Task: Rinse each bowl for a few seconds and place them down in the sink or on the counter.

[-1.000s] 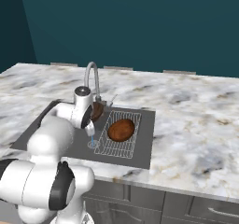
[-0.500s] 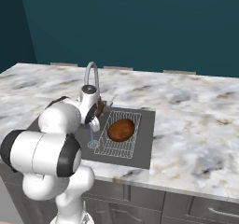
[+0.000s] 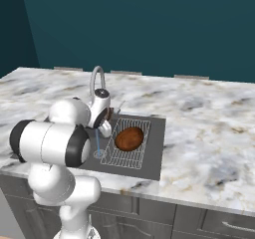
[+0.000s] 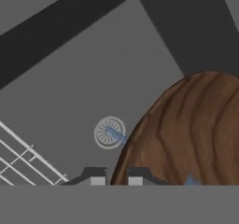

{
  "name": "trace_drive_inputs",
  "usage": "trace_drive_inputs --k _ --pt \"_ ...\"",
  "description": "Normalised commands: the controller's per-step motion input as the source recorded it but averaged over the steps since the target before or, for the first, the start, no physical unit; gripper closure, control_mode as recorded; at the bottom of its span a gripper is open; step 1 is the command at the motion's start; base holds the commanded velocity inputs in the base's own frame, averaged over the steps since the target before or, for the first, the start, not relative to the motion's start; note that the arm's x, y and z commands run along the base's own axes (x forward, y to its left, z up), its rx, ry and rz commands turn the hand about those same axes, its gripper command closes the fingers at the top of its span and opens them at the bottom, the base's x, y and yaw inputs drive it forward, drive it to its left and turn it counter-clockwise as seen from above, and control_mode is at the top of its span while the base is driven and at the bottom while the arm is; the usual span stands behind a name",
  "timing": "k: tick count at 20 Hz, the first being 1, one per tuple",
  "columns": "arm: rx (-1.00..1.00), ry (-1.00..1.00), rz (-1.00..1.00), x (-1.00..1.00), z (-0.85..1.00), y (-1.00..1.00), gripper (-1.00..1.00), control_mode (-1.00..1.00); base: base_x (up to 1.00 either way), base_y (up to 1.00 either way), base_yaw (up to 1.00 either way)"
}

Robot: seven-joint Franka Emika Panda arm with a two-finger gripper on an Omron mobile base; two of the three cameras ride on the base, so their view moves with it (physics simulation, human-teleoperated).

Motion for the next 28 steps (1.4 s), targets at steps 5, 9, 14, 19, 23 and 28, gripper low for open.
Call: trace_drive_inputs --k 5,9,14,19,23,28 --pt "-0.04 -0.03 0.01 -0.14 0.0 -0.41 1.0 -1.0 0.0 0.0 0.0" --pt "-0.07 -0.04 0.0 -0.21 0.01 -0.47 1.0 -1.0 0.0 0.0 0.0" --pt "-0.04 0.0 0.0 -0.17 0.11 -0.46 1.0 -1.0 0.0 0.0 0.0" --pt "-0.02 0.0 0.0 -0.21 0.3 -0.47 1.0 -1.0 0.0 0.0 0.0" --pt "0.0 0.02 -0.03 -0.17 0.36 -0.47 1.0 -1.0 0.0 0.0 0.0" --pt "0.0 0.04 -0.06 -0.24 0.22 -0.54 1.0 -1.0 0.0 0.0 0.0"
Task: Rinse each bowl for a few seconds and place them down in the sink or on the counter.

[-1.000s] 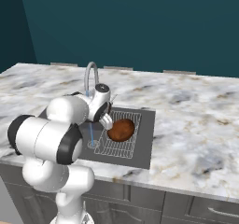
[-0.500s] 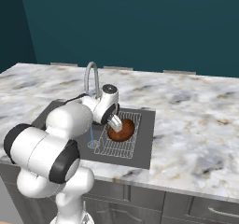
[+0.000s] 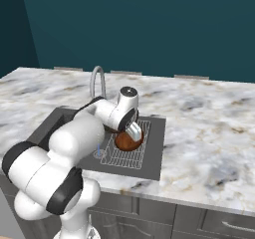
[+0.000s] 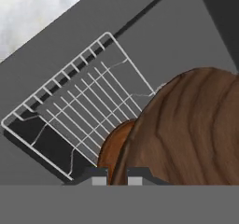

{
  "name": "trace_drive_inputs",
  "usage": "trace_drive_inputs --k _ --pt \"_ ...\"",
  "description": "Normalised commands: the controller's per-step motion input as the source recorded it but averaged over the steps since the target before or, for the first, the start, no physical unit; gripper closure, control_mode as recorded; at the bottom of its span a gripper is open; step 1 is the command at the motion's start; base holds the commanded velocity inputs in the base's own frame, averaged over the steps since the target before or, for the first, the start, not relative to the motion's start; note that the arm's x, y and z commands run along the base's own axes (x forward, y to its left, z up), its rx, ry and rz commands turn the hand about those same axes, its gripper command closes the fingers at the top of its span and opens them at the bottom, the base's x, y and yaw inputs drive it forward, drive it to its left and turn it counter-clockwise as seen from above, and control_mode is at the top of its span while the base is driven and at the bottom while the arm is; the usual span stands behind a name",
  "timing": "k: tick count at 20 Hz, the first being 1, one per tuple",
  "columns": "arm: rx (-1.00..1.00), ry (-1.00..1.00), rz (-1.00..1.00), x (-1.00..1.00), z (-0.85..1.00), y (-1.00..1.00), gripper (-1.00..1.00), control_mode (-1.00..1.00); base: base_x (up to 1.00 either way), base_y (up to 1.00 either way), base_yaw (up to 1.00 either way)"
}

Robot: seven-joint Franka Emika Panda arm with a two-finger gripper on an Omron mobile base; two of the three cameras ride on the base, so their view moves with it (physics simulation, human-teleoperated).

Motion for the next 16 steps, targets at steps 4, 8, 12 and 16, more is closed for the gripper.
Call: trace_drive_inputs --k 4,8,12,16 --pt "0.0 0.08 -0.2 -0.15 -0.02 -0.49 1.0 -1.0 0.0 0.0 0.0" --pt "0.01 0.04 -0.35 -0.04 -0.1 -0.39 1.0 -1.0 0.0 0.0 0.0" --pt "0.02 0.0 -0.39 0.01 -0.03 -0.26 1.0 -1.0 0.0 0.0 0.0" --pt "0.02 -0.01 -0.41 0.06 0.0 -0.16 1.0 -1.0 0.0 0.0 0.0"
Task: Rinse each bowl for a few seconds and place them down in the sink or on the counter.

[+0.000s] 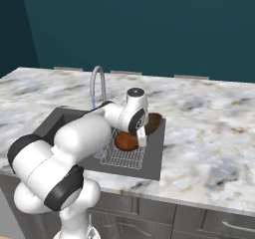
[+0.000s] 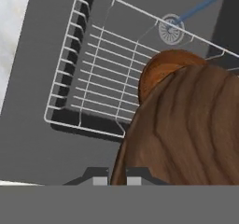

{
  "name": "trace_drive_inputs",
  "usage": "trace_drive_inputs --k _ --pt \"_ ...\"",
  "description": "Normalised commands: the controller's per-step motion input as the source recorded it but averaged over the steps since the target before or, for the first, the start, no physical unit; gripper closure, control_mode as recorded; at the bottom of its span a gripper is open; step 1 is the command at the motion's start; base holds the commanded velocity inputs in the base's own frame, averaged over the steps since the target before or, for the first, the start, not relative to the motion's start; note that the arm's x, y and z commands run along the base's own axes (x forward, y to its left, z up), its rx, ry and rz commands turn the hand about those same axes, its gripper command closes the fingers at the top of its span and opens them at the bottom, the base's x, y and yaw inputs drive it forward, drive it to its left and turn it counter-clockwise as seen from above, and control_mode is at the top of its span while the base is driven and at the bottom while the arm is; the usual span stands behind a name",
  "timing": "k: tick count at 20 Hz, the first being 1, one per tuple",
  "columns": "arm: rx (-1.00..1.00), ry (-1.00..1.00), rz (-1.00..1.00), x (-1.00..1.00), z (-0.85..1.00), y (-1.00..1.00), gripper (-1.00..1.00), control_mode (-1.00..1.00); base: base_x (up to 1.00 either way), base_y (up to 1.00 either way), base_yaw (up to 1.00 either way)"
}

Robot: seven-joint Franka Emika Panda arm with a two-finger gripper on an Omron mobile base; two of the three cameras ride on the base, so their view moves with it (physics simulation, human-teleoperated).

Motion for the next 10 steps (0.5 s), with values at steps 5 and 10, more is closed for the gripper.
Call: trace_drive_inputs --k 5,10 --pt "0.02 0.0 -0.4 0.02 0.0 -0.21 1.0 -1.0 0.0 0.0 0.0" --pt "0.04 -0.01 -0.39 0.0 0.0 -0.18 1.0 -1.0 0.0 0.0 0.0"
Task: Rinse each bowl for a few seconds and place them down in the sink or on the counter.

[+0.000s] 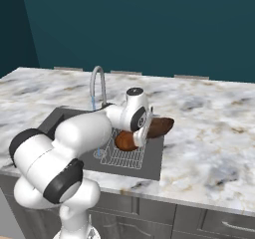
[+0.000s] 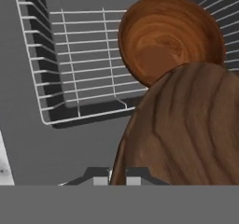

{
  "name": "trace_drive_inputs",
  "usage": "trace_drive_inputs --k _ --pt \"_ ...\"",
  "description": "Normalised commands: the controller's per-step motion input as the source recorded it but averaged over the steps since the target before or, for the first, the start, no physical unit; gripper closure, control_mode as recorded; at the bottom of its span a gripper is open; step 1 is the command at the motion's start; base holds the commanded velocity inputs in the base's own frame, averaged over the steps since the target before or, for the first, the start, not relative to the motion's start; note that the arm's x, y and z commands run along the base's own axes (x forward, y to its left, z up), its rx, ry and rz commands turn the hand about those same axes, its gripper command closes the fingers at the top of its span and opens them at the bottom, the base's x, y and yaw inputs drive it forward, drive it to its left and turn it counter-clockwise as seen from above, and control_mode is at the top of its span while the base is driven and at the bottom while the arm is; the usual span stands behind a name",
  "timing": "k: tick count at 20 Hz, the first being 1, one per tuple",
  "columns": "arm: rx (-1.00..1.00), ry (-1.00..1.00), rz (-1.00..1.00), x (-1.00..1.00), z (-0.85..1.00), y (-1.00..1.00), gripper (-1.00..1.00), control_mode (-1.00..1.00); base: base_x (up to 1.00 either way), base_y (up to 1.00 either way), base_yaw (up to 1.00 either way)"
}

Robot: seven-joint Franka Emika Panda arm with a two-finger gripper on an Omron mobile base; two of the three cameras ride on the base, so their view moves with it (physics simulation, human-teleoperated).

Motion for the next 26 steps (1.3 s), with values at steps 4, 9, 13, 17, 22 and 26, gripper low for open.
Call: trace_drive_inputs --k 4,9,13,17,22,26 --pt "0.05 -0.06 -0.38 0.0 0.0 -0.1 1.0 -1.0 0.0 0.0 0.0" --pt "0.08 -0.08 -0.36 0.0 0.0 -0.07 1.0 -1.0 0.0 0.0 0.0" --pt "0.08 -0.08 -0.32 0.0 -0.01 -0.18 1.0 -1.0 0.0 0.0 0.0" --pt "0.1 -0.09 -0.18 0.0 -0.14 -0.3 1.0 -1.0 0.0 0.0 0.0" --pt "0.08 -0.06 -0.13 0.04 -0.21 -0.26 1.0 -1.0 0.0 0.0 0.0" --pt "0.07 -0.04 -0.1 0.01 -0.23 -0.19 1.0 -1.0 0.0 0.0 0.0"
